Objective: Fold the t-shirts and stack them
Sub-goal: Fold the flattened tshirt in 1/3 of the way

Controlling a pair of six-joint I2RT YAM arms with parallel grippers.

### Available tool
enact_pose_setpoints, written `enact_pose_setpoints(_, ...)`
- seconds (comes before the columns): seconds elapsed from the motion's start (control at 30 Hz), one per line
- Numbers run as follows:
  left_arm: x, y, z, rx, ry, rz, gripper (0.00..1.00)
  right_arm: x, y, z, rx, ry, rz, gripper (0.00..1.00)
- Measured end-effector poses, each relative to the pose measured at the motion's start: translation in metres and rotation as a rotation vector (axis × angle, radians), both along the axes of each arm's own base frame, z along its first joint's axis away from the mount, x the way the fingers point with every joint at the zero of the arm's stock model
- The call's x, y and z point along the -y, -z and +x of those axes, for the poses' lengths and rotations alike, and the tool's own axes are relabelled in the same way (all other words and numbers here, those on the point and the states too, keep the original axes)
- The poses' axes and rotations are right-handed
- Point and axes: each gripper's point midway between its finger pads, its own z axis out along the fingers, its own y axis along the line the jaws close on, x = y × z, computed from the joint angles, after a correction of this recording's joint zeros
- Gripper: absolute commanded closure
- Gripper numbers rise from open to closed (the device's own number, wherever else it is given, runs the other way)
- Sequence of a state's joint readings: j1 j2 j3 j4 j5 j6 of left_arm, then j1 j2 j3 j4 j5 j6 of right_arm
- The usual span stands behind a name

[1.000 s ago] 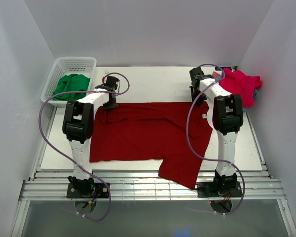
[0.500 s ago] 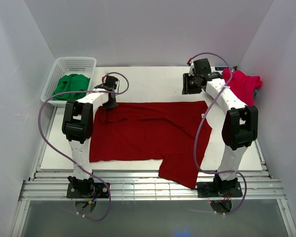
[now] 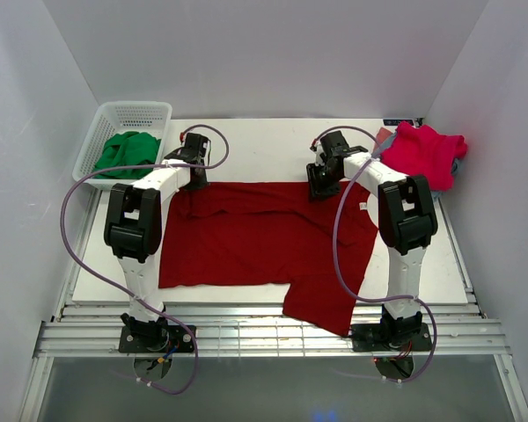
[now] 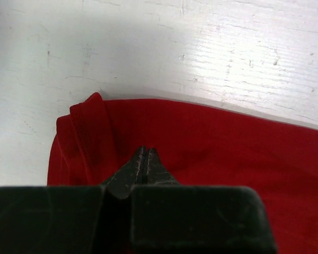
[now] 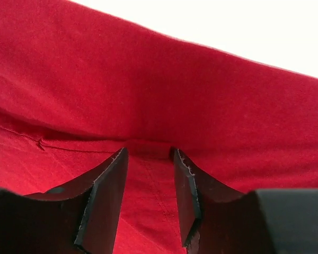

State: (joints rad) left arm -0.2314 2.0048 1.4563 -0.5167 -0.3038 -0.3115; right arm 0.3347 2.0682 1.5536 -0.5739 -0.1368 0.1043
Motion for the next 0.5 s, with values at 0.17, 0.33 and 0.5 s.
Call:
enact_pose_setpoints(0.17, 0.0, -0.003, 0.0, 0.011, 0.001, -0.001, 1.0, 0.002, 0.004, -0.001, 0.001, 0.002, -0.009, 0.79)
enact_pose_setpoints(0.33, -0.001, -0.003, 0.0, 0.01, 0.006, 0.002, 1.0, 0.004, 0.01, -0.005, -0.009, 0.014, -0.017, 0.92)
enact_pose_setpoints(0.5, -0.002, 0.003, -0.005, -0.002, 0.006, 0.006, 1.0, 0.002, 0.008, -0.008, -0.002, 0.007, -0.019, 0.92)
